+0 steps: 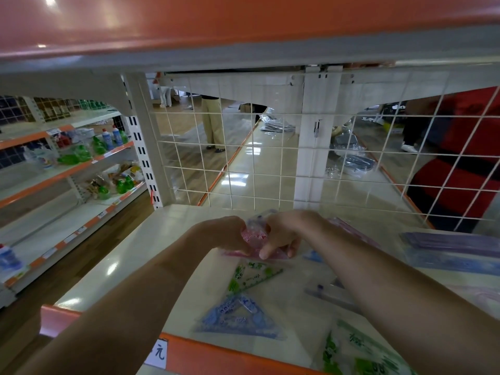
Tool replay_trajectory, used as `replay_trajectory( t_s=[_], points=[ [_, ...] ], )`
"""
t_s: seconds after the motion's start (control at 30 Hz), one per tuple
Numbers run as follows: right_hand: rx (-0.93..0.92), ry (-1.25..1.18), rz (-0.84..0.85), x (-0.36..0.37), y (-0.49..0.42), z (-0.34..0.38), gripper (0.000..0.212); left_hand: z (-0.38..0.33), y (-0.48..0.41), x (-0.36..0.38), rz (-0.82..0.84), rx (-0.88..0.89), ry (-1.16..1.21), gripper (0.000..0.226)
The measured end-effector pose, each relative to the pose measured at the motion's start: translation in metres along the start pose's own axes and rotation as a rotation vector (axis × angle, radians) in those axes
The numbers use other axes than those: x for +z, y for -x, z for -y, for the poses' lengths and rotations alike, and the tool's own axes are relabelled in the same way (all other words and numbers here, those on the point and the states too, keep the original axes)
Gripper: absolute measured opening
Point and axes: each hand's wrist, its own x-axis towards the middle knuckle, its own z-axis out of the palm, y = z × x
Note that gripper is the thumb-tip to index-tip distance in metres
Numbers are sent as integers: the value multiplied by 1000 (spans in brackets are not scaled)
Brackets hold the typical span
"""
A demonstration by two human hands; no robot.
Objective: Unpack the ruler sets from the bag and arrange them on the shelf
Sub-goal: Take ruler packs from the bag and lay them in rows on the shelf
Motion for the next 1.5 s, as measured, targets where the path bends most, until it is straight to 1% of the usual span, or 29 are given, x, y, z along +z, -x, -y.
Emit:
replay_trajectory(
  t_s=[0.17, 0.3, 0.43, 0.5, 0.6, 0.67, 0.7, 0.77, 0.87, 0.9, 1.0, 1.13, 1.23, 1.37, 1.5],
  points=[
    [12, -35, 23, 0, 2, -1, 60, -2, -1, 1, -17, -19, 14, 41],
    [-10, -53, 30, 3, 4, -1, 51, 1, -4, 2, 17, -64, 35, 44],
    [-26, -91, 7, 4, 5, 0, 52, 2, -6, 1, 35, -93, 55, 44],
    [-22, -93, 0, 4, 6, 0, 52, 3, -4, 1, 34, -94, 85, 43],
    [-32, -90, 7, 4, 10, 2, 43, 5, -2, 4, 23, -92, 145, 40],
    [-36, -85, -5, 5, 11, 3, 42, 5, 0, 6, 4, -78, 180, 37],
    [-39, -82, -24, 6, 12, 4, 41, 6, 1, 7, -18, -61, 195, 34],
    [-80, -81, -102, 7, 13, 3, 30, 9, 4, 8, -89, -17, 227, 24],
    [-157, -35, -326, 8, 23, 1, 7, 15, 7, 10, -234, 29, 237, 17],
    [-173, -1, -386, 10, 27, 1, 7, 15, 7, 11, -249, 43, 222, 19],
    [-189, 86, -503, 22, 26, -3, 11, 14, 8, 20, -221, 67, 166, 26],
    [-245, 71, -607, 37, 18, -4, 19, 5, 7, 32, -210, 94, 205, 33],
    [-269, 73, -647, 41, 14, -3, 22, -4, 6, 37, -234, 100, 151, 32],
    [-254, 20, -586, 38, 16, -8, 27, 1, 2, 35, -308, 74, 122, 27],
    [-257, -60, -568, 36, 21, -13, 24, 6, 2, 34, -459, -20, 291, 18]
  ],
)
